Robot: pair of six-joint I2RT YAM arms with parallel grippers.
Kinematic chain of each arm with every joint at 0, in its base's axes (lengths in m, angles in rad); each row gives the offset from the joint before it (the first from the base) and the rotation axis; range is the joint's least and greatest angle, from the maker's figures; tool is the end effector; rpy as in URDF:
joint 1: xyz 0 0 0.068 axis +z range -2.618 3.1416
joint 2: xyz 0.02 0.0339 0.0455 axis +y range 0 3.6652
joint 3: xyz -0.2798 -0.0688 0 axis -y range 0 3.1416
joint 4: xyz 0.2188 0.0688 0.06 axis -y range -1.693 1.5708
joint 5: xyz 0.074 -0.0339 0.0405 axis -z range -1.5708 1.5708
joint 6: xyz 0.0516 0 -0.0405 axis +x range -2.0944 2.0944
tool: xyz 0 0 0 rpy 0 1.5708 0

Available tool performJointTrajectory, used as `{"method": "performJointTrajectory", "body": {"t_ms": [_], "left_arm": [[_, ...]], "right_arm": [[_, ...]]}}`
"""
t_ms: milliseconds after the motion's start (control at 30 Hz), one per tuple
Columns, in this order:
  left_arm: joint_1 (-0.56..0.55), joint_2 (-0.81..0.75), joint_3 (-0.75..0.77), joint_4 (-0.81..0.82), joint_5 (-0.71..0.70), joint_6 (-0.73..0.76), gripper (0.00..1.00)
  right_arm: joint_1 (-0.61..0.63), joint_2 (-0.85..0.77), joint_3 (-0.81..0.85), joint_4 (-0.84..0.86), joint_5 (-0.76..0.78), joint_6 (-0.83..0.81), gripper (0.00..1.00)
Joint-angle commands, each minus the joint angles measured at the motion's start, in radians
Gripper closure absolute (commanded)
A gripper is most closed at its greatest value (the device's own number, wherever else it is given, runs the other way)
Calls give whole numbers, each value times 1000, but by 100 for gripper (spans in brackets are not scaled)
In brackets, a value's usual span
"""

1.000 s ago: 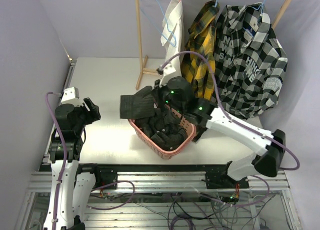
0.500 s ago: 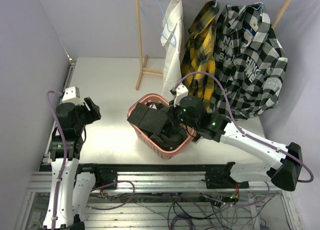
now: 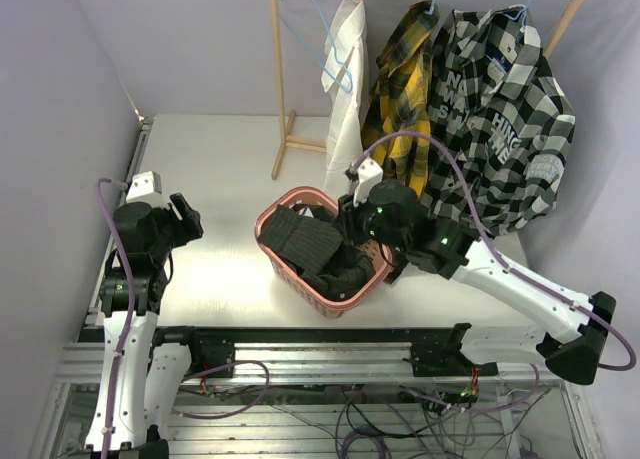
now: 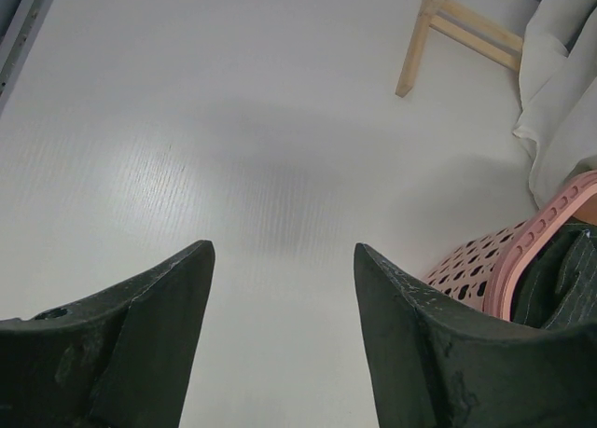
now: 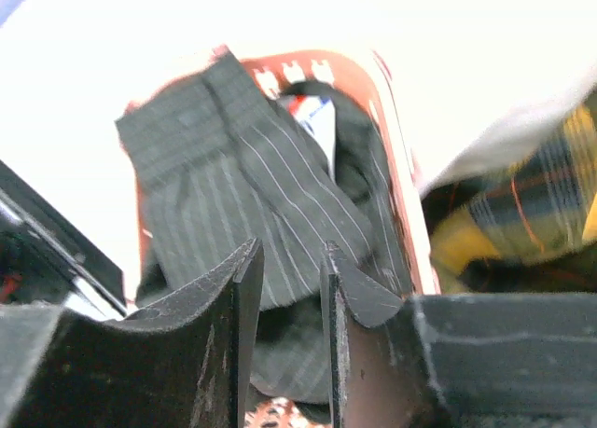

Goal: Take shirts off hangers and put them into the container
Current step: Place the shirt in the bin.

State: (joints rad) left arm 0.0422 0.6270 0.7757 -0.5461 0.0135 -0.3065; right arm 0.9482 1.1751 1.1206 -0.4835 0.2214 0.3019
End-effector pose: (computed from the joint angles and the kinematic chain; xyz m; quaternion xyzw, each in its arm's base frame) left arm 0.1166 0.0042 0.3208 -0.1408 0.8208 -0.0785 0.5480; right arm 0.1496 0.1889 0.3560 -0.2227 0.8369 0.2092 0.4542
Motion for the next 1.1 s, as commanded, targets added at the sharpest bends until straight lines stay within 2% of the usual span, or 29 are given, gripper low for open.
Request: {"method": "performJointTrajectory", "body": {"t_ms": [0, 167, 467, 633, 833, 1067], "left_arm": [[-7, 2, -10, 32, 28, 0, 28], [-8, 6, -10, 32, 26, -3, 28], [-9, 13, -10, 33, 24, -1, 28], [-10, 13, -13, 39, 31, 1, 28], [-11, 12, -13, 38, 28, 0, 28], [-12, 11, -13, 36, 24, -2, 28]], "right_arm": [[-3, -15, 92, 122, -106, -57, 71], [-3, 98, 107, 215, -231, -82, 80], [-5, 443, 62, 140, -294, -16, 81], [-5, 559, -12, 159, -307, 20, 81], [-4, 574, 4, 178, -288, 14, 81], [-2, 453, 133, 96, -215, -25, 79]]}}
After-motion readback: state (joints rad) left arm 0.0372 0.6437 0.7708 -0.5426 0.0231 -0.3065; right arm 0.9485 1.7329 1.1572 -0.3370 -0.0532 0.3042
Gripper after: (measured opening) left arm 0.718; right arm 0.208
